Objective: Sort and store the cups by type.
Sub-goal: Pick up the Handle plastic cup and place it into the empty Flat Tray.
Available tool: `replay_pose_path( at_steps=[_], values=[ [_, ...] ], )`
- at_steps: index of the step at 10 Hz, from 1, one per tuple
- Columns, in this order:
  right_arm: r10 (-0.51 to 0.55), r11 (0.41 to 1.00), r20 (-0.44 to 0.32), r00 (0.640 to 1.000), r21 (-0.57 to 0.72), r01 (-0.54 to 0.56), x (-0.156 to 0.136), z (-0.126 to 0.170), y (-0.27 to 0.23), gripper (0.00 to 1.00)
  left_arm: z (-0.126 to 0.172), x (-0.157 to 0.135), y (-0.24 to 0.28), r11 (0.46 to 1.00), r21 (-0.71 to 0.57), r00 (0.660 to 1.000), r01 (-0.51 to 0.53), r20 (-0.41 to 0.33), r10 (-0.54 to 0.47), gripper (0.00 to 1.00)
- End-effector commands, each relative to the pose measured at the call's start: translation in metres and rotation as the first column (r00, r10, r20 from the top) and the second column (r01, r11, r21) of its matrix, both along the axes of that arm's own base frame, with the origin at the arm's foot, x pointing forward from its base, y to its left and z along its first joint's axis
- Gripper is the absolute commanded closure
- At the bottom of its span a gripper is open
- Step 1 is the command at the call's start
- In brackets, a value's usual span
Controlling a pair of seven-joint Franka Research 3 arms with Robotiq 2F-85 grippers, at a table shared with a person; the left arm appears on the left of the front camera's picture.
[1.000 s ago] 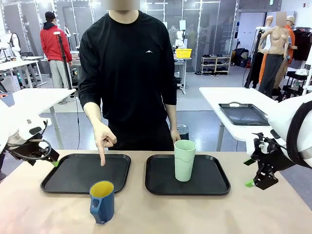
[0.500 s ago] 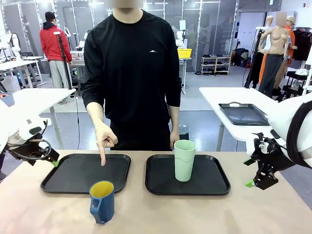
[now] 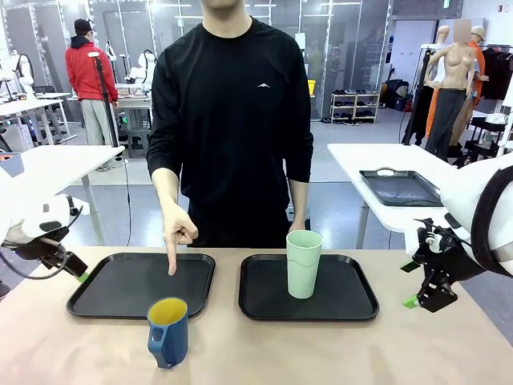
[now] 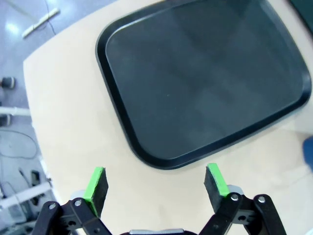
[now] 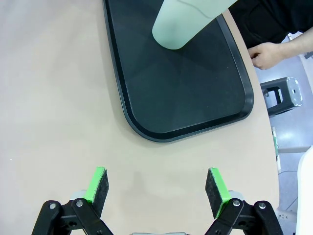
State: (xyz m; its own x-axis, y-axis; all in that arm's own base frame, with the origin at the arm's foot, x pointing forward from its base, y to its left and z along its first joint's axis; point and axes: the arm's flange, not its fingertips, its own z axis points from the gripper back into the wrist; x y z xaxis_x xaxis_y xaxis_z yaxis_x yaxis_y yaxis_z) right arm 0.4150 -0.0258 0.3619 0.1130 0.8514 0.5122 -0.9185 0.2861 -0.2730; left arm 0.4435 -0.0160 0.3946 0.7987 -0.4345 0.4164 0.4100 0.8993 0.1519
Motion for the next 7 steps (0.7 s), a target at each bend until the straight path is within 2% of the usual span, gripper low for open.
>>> replay_pose_path(
  at_steps=[1, 3, 4, 5, 7],
  values=[
    [-0.002, 1.0, -0.003, 1.0, -0.006, 0.002, -0.001, 0.0, 0.001, 0.0, -0.001, -0.011, 0.026, 0.977, 0.092, 0.981, 0.193, -0.023, -0.192, 0.0],
    [-0.002, 1.0, -0.003, 1.0, -0.006, 0.002, -0.001, 0.0, 0.001, 0.0, -0.009, -0.019, 0.039, 0.894, 0.187, 0.913, 0.408, -0.099, -0.396, 0.0],
    [-0.002, 1.0, -0.003, 1.0, -0.006, 0.002, -0.001, 0.0, 0.001, 0.0, -0.013, -0.023, 0.044, 0.853, 0.185, 0.872, 0.489, -0.148, -0.468, 0.0],
    [-0.002, 1.0, -0.003, 1.0, -0.006, 0.002, -0.001, 0.0, 0.001, 0.0, -0.017, -0.031, 0.044, 0.798, 0.155, 0.809, 0.583, -0.208, -0.55, 0.0],
    [-0.002, 1.0, -0.003, 1.0, -0.006, 0.002, -0.001, 0.0, 0.001, 0.0, -0.031, -0.042, 0.039, 0.726, 0.123, 0.734, 0.677, -0.199, -0.65, 0.0]
  ],
)
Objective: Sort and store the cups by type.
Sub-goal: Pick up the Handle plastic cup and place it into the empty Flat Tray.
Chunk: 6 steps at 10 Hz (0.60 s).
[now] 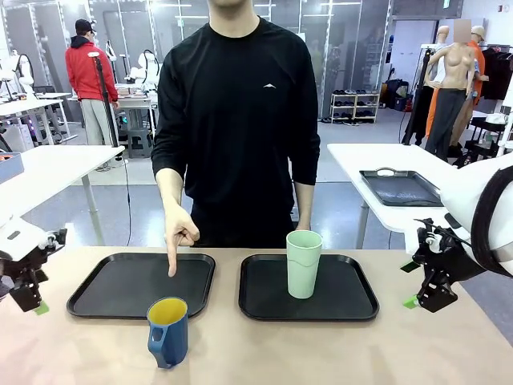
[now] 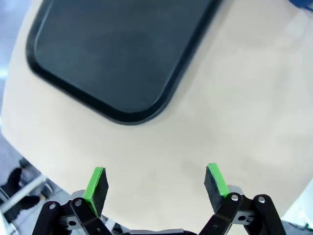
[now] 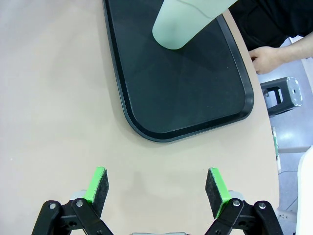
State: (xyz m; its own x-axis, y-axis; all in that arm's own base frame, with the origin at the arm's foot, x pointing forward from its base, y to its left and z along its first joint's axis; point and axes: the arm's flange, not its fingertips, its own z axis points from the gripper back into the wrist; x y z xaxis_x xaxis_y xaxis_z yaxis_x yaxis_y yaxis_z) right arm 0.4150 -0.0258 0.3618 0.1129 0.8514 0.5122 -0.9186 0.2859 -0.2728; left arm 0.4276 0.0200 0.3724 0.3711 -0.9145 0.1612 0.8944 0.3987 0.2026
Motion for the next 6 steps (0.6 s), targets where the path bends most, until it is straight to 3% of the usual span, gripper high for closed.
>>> replay_pose_path(
  at_steps=[1, 3, 4, 5, 6],
  values=[
    [-0.002, 1.0, -0.003, 1.0, -0.007, 0.002, -0.001, 0.0, 0.001, 0.0, -0.016, -0.032, 0.001, 0.99, -0.104, 0.994, 0.093, -0.041, -0.097, 0.0],
    [-0.002, 1.0, -0.003, 1.0, -0.007, 0.002, -0.001, 0.0, 0.001, 0.0, -0.02, -0.031, 0.004, 0.977, -0.199, 0.996, 0.076, -0.023, -0.083, 0.0],
    [-0.002, 1.0, -0.003, 1.0, -0.007, 0.002, -0.001, 0.0, 0.001, 0.0, -0.012, -0.024, 0.015, 0.984, -0.177, 0.999, 0.006, -0.046, -0.014, 0.0],
    [-0.002, 1.0, -0.003, 1.0, -0.007, 0.002, -0.001, 0.0, 0.001, 0.0, -0.006, -0.004, -0.005, 0.989, -0.124, 0.997, 0.076, -0.016, -0.079, 0.0],
    [-0.002, 1.0, -0.003, 1.0, -0.007, 0.002, -0.001, 0.0, 0.001, 0.0, -0.006, -0.004, -0.005, 0.989, -0.124, 0.997, 0.076, -0.016, -0.079, 0.0]
  ],
)
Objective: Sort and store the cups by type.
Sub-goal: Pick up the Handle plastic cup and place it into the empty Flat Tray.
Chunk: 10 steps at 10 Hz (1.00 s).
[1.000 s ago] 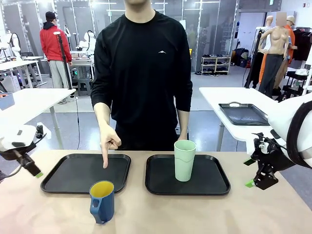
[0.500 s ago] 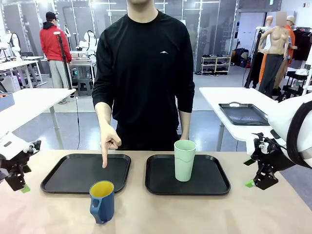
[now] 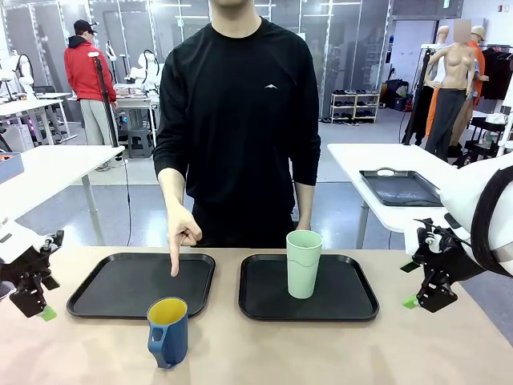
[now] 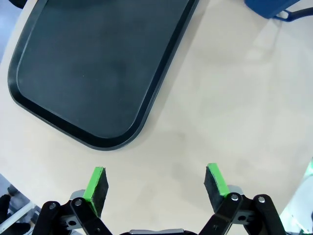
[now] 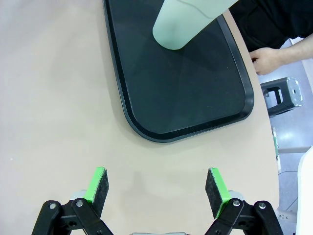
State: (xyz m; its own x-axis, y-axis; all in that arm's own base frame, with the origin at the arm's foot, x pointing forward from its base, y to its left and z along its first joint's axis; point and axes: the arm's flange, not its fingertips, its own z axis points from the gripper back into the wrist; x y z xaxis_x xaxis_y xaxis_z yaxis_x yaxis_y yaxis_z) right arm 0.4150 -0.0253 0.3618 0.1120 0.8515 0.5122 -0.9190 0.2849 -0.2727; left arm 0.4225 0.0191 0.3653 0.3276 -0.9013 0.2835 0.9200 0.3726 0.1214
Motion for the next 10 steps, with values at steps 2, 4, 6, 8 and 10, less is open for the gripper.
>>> replay_pose_path(
  at_steps=[2, 4, 6, 8, 10],
  values=[
    [-0.003, 1.0, -0.003, 1.0, -0.007, 0.003, -0.001, 0.0, 0.0, 0.0, 0.0, 0.0, 0.0, 1.0, 0.0, 1.0, 0.0, 0.0, 0.0, 0.0],
    [-0.003, 1.0, -0.003, 1.0, -0.007, 0.003, -0.001, 0.0, 0.0, 0.0, -0.012, 0.007, -0.011, 0.98, 0.063, 0.982, 0.187, 0.013, -0.188, 0.0],
    [-0.003, 1.0, -0.003, 1.0, -0.007, 0.003, -0.001, 0.0, 0.0, 0.0, -0.023, -0.008, -0.021, 0.938, -0.032, 0.938, 0.346, 0.047, -0.345, 0.0],
    [-0.003, 1.0, -0.003, 1.0, -0.007, 0.003, -0.001, 0.0, 0.0, 0.0, -0.041, -0.027, -0.04, 0.9, -0.098, 0.905, 0.424, 0.038, -0.423, 0.0],
    [-0.003, 1.0, -0.003, 1.0, -0.007, 0.003, -0.001, 0.0, 0.0, 0.0, -0.055, -0.04, -0.053, 0.833, -0.208, 0.854, 0.513, 0.023, -0.52, 0.0]
  ],
)
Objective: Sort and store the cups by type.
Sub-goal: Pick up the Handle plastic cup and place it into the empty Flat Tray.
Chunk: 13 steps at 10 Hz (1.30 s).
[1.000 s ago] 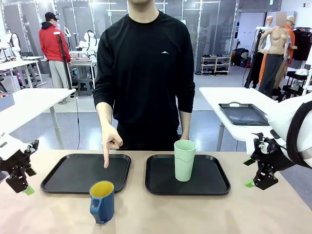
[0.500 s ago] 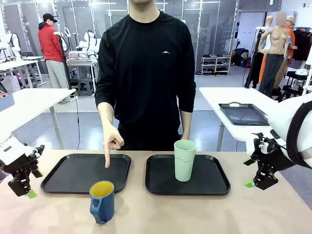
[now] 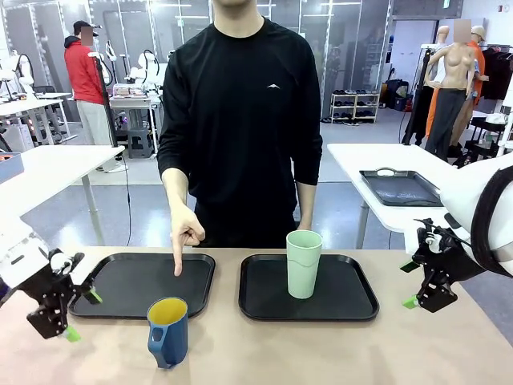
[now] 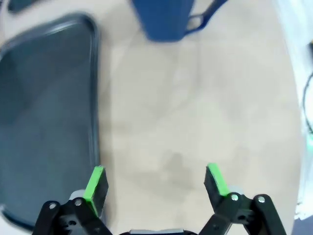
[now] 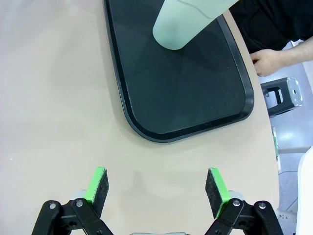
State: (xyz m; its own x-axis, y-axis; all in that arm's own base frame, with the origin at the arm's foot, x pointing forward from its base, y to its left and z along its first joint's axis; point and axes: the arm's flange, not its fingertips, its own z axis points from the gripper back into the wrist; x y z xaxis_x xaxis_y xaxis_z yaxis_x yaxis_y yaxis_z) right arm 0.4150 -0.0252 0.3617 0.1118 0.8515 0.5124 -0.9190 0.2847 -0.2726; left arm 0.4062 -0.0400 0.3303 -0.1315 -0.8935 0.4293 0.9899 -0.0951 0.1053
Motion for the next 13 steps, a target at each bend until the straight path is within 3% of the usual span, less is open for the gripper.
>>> replay_pose_path(
  at_steps=[1, 4, 7, 10, 13],
  values=[
    [-0.003, 1.0, -0.003, 1.0, -0.007, 0.003, -0.001, 0.0, 0.0, 0.0, -0.025, -0.025, 0.001, 0.99, -0.131, 0.996, 0.06, -0.058, -0.068, 0.0],
    [-0.003, 1.0, -0.003, 1.0, -0.007, 0.003, -0.001, 0.0, 0.0, 0.0, -0.055, -0.017, 0.006, 0.902, -0.429, 0.994, 0.051, -0.066, -0.088, 0.0],
    [-0.003, 1.0, -0.003, 1.0, -0.007, 0.003, -0.001, 0.0, 0.0, 0.0, -0.073, -0.02, 0.017, 0.72, -0.694, 0.999, -0.02, -0.045, -0.016, 0.0],
    [-0.003, 1.0, -0.003, 1.0, -0.007, 0.003, -0.001, 0.0, 0.0, 0.0, -0.085, -0.015, 0.019, 0.583, -0.809, 0.996, -0.073, -0.086, 0.006, 0.0],
    [-0.003, 1.0, -0.003, 1.0, -0.007, 0.003, -0.001, 0.0, 0.0, 0.0, -0.085, -0.013, 0.016, 0.564, -0.813, 0.99, -0.142, -0.131, 0.061, 0.0]
  ],
)
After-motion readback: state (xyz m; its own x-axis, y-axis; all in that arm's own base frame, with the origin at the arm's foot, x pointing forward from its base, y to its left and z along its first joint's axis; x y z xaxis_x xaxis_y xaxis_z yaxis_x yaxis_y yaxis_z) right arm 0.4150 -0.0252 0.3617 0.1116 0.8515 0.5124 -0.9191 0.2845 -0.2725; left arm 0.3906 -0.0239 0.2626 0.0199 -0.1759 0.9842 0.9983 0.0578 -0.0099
